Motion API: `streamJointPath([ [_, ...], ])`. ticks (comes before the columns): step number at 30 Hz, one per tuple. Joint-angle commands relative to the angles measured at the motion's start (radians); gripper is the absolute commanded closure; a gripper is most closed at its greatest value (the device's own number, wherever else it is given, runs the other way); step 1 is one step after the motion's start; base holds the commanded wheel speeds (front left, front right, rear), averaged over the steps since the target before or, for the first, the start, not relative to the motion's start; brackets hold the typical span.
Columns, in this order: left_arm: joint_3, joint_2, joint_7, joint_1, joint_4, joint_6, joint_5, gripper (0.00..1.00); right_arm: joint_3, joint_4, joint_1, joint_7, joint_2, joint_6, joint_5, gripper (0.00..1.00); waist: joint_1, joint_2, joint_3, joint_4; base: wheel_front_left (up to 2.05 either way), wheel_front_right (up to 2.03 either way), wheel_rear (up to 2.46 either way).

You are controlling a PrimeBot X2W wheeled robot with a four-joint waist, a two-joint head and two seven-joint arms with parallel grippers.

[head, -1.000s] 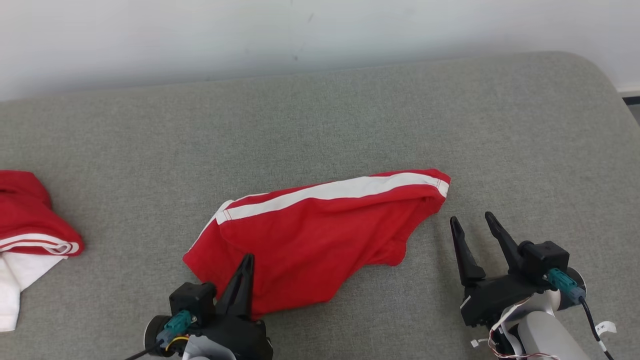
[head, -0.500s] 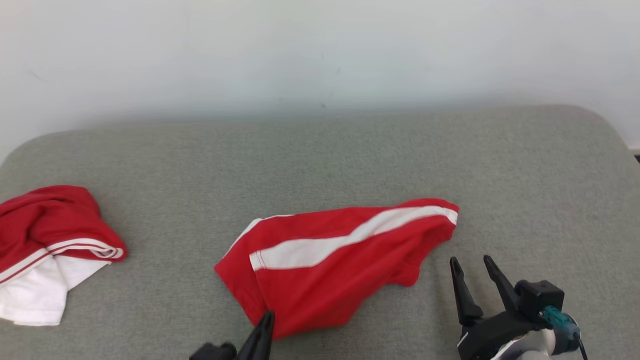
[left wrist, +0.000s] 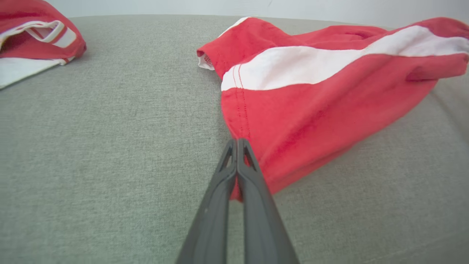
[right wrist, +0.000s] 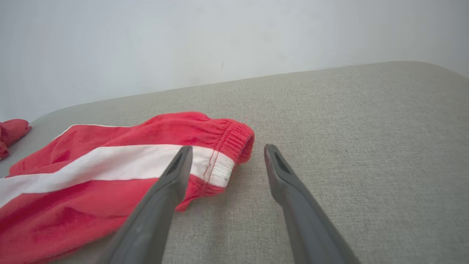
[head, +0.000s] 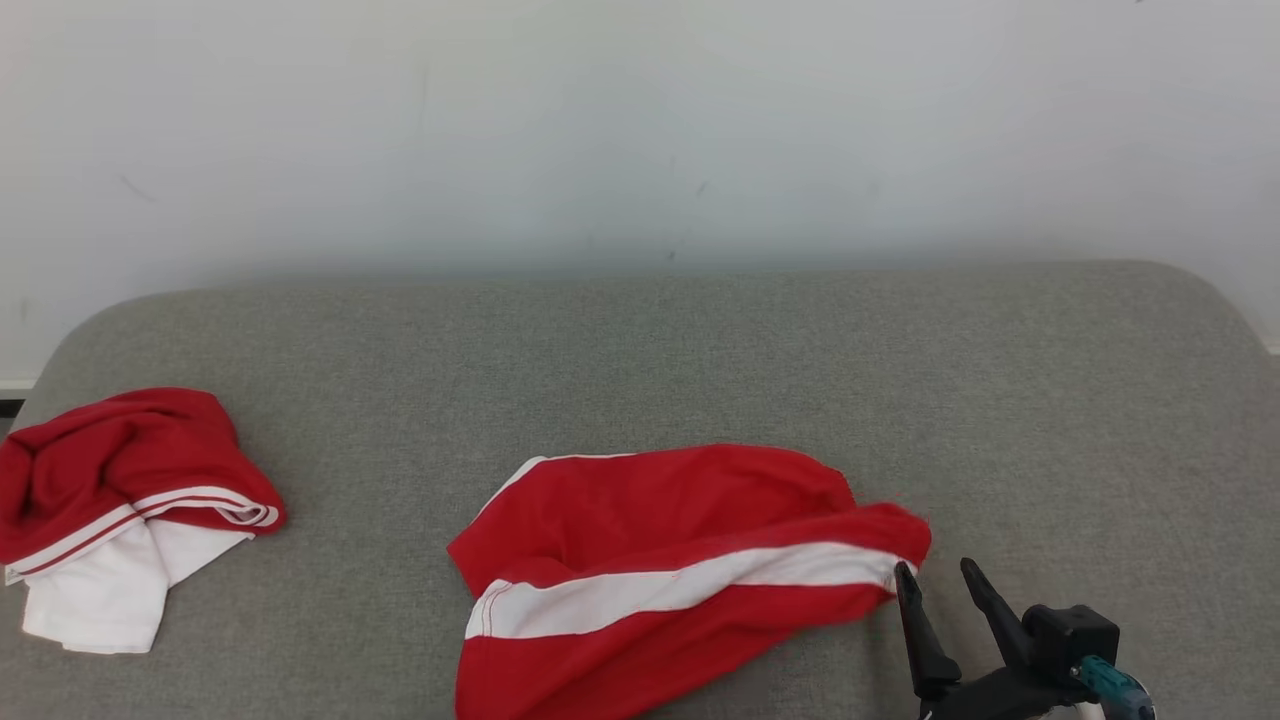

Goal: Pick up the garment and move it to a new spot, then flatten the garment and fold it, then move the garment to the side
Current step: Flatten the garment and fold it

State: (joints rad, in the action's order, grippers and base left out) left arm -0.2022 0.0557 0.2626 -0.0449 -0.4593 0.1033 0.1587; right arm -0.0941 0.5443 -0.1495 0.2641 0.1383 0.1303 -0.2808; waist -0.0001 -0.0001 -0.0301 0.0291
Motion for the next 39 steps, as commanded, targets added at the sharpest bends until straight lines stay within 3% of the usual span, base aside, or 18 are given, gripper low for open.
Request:
streamJointPath([
  [1,0.018,0.004,0.003,-0.020,-0.014,-0.011,-0.027,1.00,-0.006,-0.002,0.013,0.000,0.003,0.001,-0.007,0.00,0.0001,0.0001,0.000,-0.012,0.00,0.00,0.00],
  [5,0.047,0.002,0.003,-0.030,-0.052,-0.031,-0.049,1.00,-0.016,-0.005,0.024,0.000,-0.001,0.001,-0.002,0.00,0.0001,0.0001,-0.001,-0.028,0.00,0.00,0.00],
  [6,0.055,0.001,0.003,-0.034,-0.059,-0.037,-0.049,0.67,-0.015,-0.007,0.026,0.000,-0.002,0.001,0.001,0.00,0.0001,0.0001,-0.001,-0.031,0.00,0.00,0.00],
  [7,0.061,0.000,0.003,-0.037,-0.061,-0.043,-0.050,0.45,-0.009,-0.010,0.026,0.000,-0.002,0.001,0.005,0.00,0.0001,0.0001,0.000,-0.034,0.00,0.00,0.00],
  [8,0.067,-0.001,0.003,-0.036,-0.055,-0.049,-0.053,0.00,-0.001,-0.015,0.027,0.000,-0.003,0.001,0.009,0.00,0.0001,0.0001,0.001,-0.037,0.00,0.00,0.00],
  [12,0.090,-0.004,0.004,-0.029,-0.007,-0.063,-0.044,0.00,0.021,-0.037,0.032,0.000,-0.009,0.001,0.031,0.00,0.0001,0.0001,0.004,-0.044,0.00,0.00,0.00],
  [16,0.121,-0.005,0.003,-0.017,0.138,-0.078,-0.067,0.00,0.065,-0.116,0.045,0.000,-0.026,0.001,0.084,0.00,0.0001,0.0001,0.016,-0.050,0.00,0.00,0.00],
  [22,0.140,-0.006,0.003,0.012,0.204,-0.085,-0.076,0.00,0.082,-0.204,0.059,0.000,-0.044,0.001,0.134,0.00,0.0001,0.0001,0.020,-0.054,0.00,0.00,0.00],
  [39,0.139,-0.006,0.003,-0.011,0.213,-0.096,-0.069,0.00,0.078,-0.219,0.105,0.000,-0.064,0.001,0.155,0.00,0.0001,0.0001,-0.001,-0.052,0.00,0.00,0.00],
])
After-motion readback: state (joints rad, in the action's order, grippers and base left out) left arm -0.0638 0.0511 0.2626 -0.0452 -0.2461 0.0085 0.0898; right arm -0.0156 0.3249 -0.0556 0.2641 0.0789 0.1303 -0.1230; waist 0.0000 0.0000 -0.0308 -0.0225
